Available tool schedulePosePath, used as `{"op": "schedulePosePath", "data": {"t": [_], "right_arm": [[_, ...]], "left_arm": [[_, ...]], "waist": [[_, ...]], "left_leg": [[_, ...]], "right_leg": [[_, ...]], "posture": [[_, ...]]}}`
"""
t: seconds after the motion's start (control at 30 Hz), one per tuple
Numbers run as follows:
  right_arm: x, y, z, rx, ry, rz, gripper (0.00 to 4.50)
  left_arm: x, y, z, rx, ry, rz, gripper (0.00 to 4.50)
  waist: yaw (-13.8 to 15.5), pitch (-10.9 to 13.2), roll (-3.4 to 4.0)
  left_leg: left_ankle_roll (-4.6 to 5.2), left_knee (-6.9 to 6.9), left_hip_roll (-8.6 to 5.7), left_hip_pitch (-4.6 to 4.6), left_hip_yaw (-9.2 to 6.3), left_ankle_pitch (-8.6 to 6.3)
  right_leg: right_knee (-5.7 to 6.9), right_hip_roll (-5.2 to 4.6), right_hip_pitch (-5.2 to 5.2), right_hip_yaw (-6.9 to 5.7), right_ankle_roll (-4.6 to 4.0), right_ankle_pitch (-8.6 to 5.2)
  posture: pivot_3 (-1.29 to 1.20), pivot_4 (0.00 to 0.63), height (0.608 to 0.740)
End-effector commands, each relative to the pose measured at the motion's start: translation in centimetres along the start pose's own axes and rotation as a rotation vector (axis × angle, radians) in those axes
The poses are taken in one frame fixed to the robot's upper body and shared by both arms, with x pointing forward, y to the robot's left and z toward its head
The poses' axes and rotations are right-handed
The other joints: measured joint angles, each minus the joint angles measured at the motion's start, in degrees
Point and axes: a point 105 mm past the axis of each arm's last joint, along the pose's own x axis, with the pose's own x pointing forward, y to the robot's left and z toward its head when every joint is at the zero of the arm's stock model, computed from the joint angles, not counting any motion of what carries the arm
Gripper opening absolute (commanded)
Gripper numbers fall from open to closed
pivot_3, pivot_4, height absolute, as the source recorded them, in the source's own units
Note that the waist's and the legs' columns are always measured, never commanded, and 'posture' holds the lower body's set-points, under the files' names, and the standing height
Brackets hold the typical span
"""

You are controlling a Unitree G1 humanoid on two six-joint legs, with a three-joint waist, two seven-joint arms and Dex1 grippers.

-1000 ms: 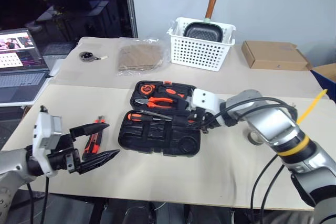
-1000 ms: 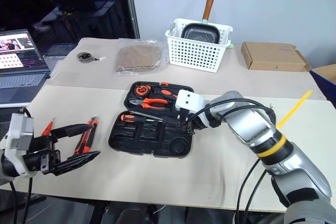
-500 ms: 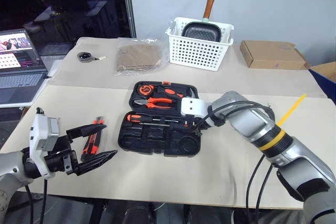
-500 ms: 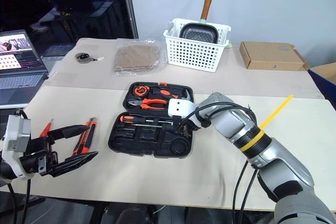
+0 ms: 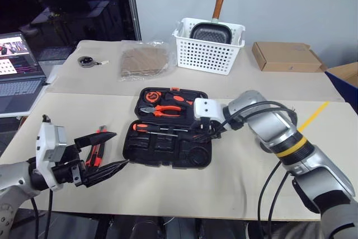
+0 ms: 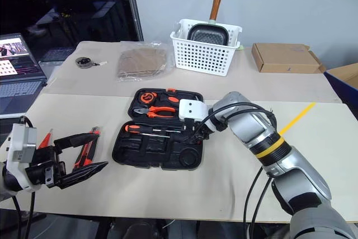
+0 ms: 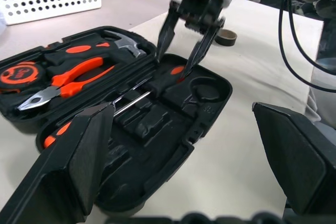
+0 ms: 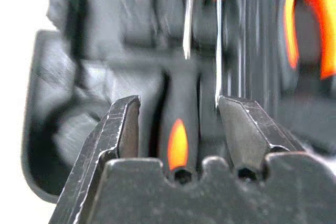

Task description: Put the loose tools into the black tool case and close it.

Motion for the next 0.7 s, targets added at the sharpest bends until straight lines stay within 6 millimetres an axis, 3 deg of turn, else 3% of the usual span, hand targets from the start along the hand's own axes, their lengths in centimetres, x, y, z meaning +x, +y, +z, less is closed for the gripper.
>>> {"op": "schedulePosePath", "data": {"t": [0.03, 0.23, 0.4, 0.47, 0.7], "right_arm": [[-0.8, -0.3, 1.5, 0.033, -0.132, -0.072, 2.09], [1.4, -0.5, -0.3, 0.139, -0.213, -0.325, 0.04], [3.5, -0.2, -1.7, 0.175, -0.218, -0.463, 0.04], [4.5, 0.5, -3.1, 0.178, -0.165, -0.479, 0.04], [7.2, 3.3, -8.2, 0.166, 0.039, -0.35, 0.04]], "left_arm": [[0.2, 0.0, 0.5, 0.027, -0.028, -0.004, 4.5], [0.2, -0.1, 0.3, 0.02, -0.036, 0.015, 4.5], [0.1, -0.3, 0.3, 0.022, -0.032, 0.02, 4.5], [0.0, -0.4, 0.4, 0.025, -0.03, 0.022, 4.5], [-0.1, -0.4, 0.3, 0.025, -0.025, 0.028, 4.5]], "waist": [[-0.01, 0.0, 0.0], [0.02, 0.0, 0.0], [-0.31, 0.01, 0.01], [-0.21, 0.0, 0.01], [-0.18, -0.02, -0.02]], "left_leg": [[0.0, 0.0, 0.0, 0.01, 0.0, 0.0], [-0.08, 0.0, 0.1, 0.01, 0.01, 0.04], [-0.17, -0.01, 0.14, 0.0, 0.05, 0.09], [-0.19, -0.01, 0.13, 0.02, 0.05, 0.1], [-0.17, -0.01, 0.12, 0.25, 0.08, 0.09]], "right_leg": [[0.01, 0.0, 0.01, 0.0, -0.01, 0.01], [0.03, -0.05, -0.01, 0.03, -0.08, 0.04], [0.1, 0.01, -0.07, 0.06, -0.13, 0.03], [0.09, 0.04, -0.04, 0.04, -0.13, 0.03], [0.08, 0.13, 0.14, 0.06, -0.13, 0.01]], "posture": [[0.0, 0.15, 0.74], [0.0, 0.15, 0.74], [0.0, 0.15, 0.74], [0.0, 0.15, 0.74], [0.0, 0.15, 0.74]]}}
